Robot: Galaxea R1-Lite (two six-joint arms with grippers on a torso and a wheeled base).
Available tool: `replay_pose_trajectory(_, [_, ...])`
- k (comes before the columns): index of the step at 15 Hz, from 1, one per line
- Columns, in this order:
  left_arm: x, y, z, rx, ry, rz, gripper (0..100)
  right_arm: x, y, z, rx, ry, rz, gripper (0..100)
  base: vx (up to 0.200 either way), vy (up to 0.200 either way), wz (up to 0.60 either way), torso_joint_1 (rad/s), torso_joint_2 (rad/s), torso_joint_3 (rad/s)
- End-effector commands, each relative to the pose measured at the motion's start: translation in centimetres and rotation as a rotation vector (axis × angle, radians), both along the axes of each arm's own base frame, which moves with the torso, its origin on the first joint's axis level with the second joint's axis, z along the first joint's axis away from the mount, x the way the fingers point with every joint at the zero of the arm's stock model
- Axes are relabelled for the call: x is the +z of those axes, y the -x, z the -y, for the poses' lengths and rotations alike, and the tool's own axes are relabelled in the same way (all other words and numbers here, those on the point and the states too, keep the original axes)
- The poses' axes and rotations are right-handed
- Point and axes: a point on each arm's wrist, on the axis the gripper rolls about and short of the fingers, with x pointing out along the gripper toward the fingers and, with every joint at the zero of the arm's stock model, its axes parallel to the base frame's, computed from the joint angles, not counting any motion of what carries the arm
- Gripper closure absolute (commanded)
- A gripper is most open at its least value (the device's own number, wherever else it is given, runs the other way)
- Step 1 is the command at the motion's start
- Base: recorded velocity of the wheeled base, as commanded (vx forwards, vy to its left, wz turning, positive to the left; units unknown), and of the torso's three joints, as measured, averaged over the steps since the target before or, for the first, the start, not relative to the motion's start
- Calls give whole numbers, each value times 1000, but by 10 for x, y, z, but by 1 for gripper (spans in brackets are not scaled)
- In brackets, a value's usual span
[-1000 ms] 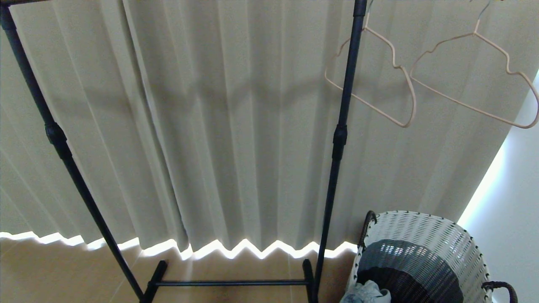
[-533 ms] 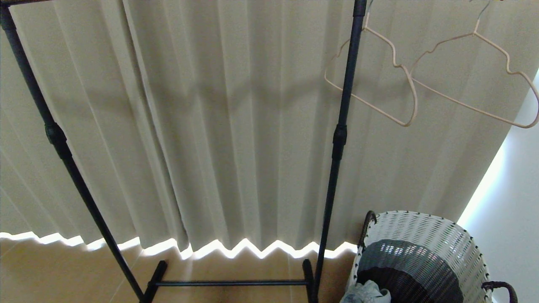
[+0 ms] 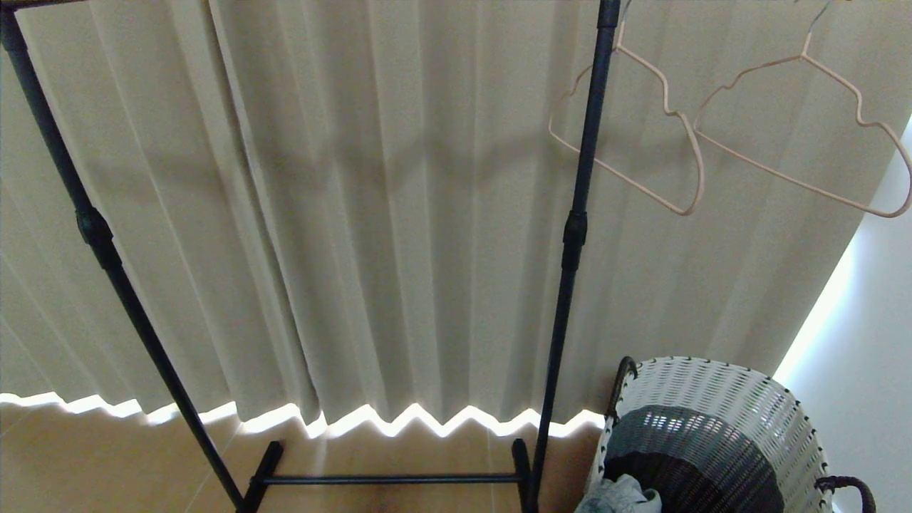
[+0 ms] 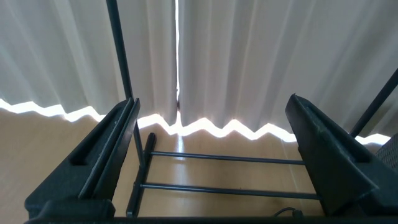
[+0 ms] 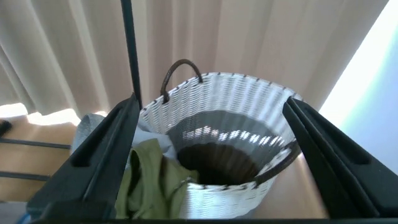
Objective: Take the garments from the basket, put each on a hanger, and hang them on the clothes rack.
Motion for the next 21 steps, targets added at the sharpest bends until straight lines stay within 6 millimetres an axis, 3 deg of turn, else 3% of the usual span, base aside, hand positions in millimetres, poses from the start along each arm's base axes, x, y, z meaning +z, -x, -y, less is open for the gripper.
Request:
replay_pose_trajectory(1, [0,0,0,1,1,1,0,14,-46,-6,143,128,-281,0,0,0,0,0,0,0])
replay_pose_trajectory(4, [0,0,0,1,1,2,0,16,-81,-18,245,156,-379,0,0,0,0,0,0,0])
replay_pose_trajectory(7, [0,0,0,1,1,1,0,-8,-110,-36,344,199,-561,0,0,0,0,0,0,0])
replay_pose_trajectory(13, [0,0,2,-72,-45,0,0,-41,-133,-47,363,261,-811,0,0,0,0,0,0,0])
replay_pose_trajectory(21, [0,0,2,-73,-44,0,0,-58,-158,-51,261,347,-775,0,0,0,0,0,0,0])
